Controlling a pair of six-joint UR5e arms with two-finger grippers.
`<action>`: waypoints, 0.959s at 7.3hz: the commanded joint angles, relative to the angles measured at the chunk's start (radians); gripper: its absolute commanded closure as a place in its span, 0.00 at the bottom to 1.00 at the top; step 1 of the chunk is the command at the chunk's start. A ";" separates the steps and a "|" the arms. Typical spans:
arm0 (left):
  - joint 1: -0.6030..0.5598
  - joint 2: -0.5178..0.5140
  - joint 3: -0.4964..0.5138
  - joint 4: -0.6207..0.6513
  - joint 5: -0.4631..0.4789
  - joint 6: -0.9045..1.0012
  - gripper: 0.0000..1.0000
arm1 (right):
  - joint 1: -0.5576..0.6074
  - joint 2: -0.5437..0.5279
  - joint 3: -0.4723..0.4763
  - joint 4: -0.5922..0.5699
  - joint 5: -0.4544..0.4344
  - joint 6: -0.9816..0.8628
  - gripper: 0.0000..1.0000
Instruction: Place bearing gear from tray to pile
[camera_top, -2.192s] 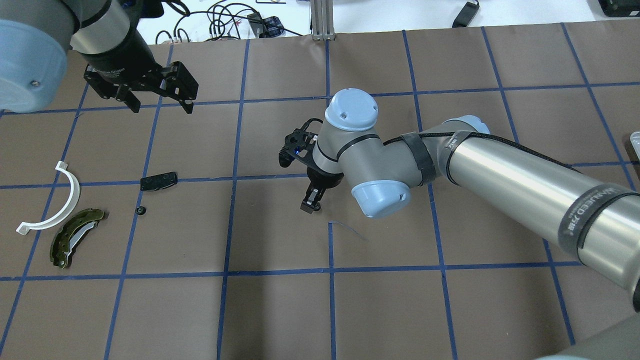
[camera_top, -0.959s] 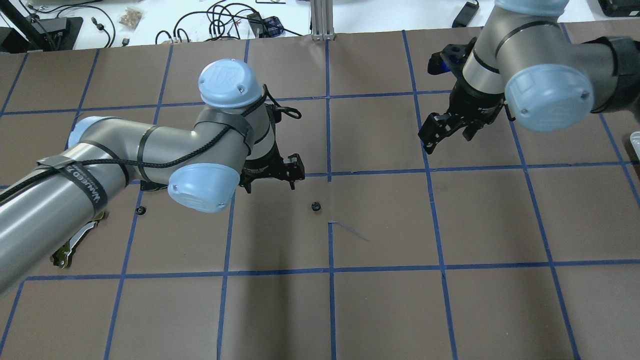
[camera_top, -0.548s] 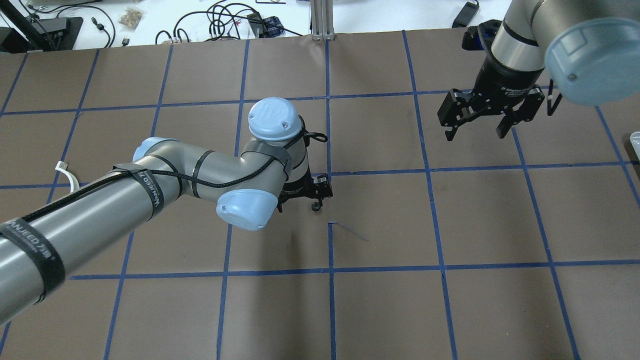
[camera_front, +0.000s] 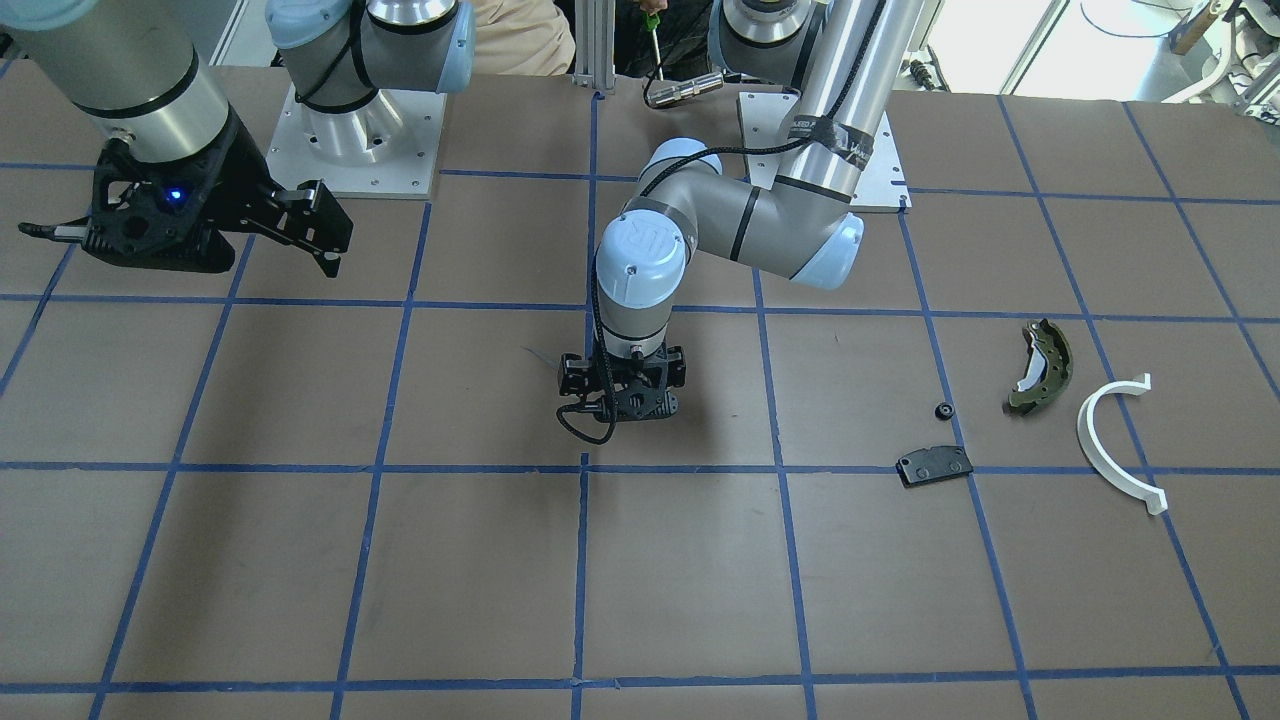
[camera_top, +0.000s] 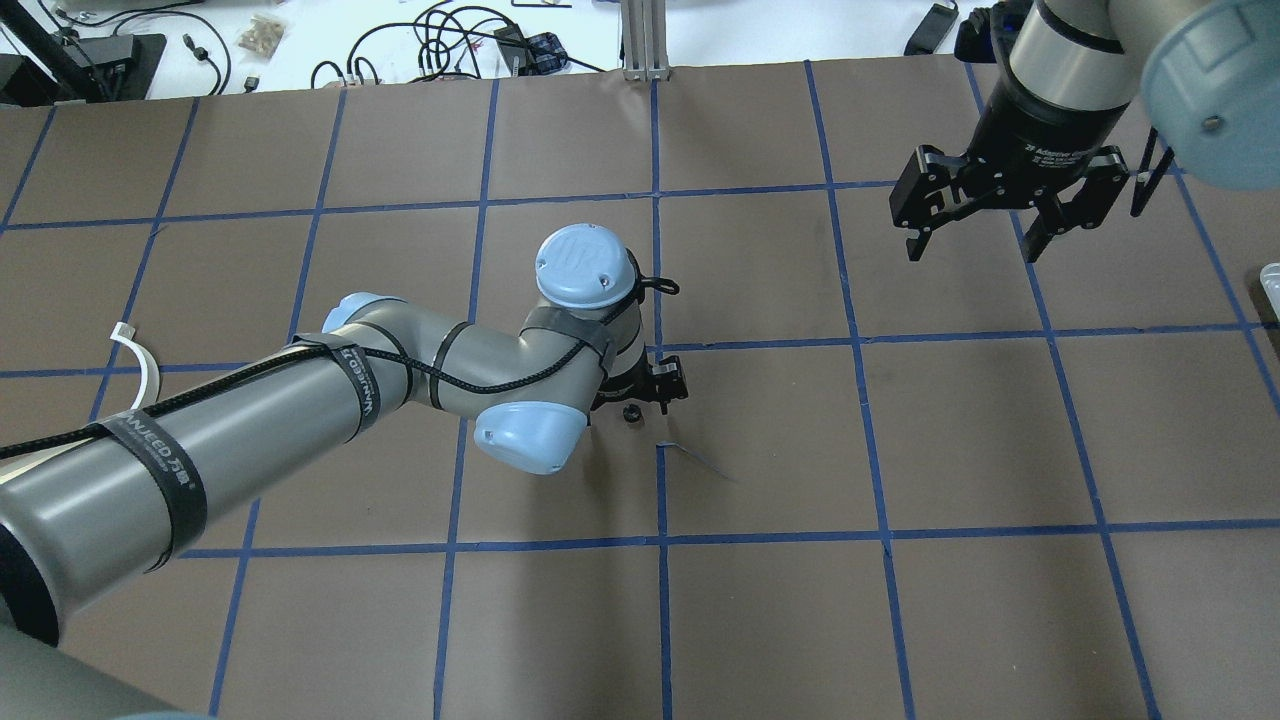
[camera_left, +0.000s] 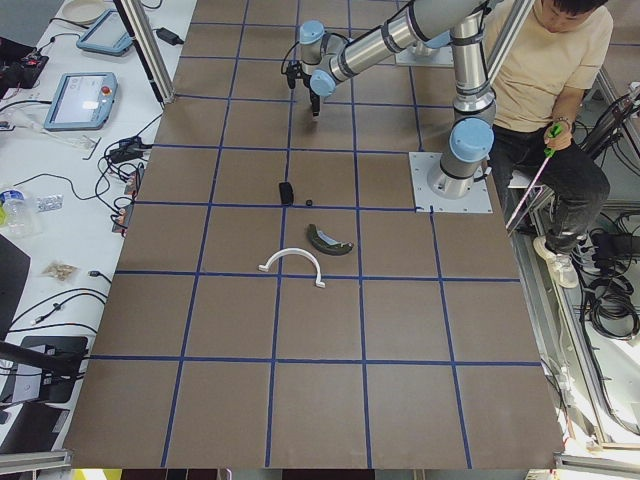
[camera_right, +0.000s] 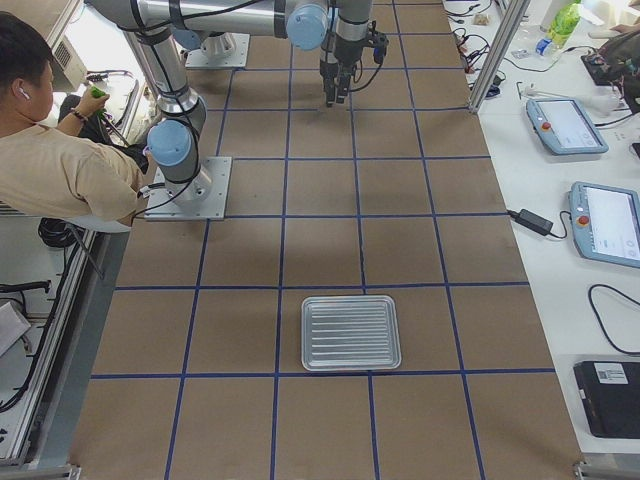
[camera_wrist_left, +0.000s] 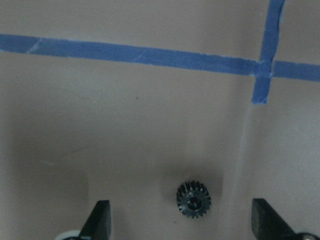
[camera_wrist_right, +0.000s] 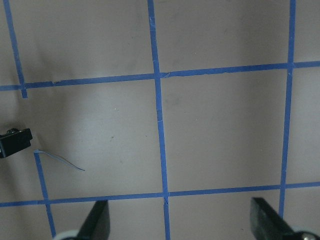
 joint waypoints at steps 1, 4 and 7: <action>0.000 -0.002 -0.002 0.002 0.003 0.001 0.15 | 0.002 -0.011 0.014 -0.013 0.009 -0.005 0.00; 0.000 -0.001 0.004 0.002 0.046 -0.003 1.00 | 0.002 -0.011 0.015 -0.004 0.009 -0.011 0.00; 0.007 0.013 0.007 0.002 0.044 0.012 1.00 | 0.002 -0.014 0.038 -0.005 0.012 -0.011 0.00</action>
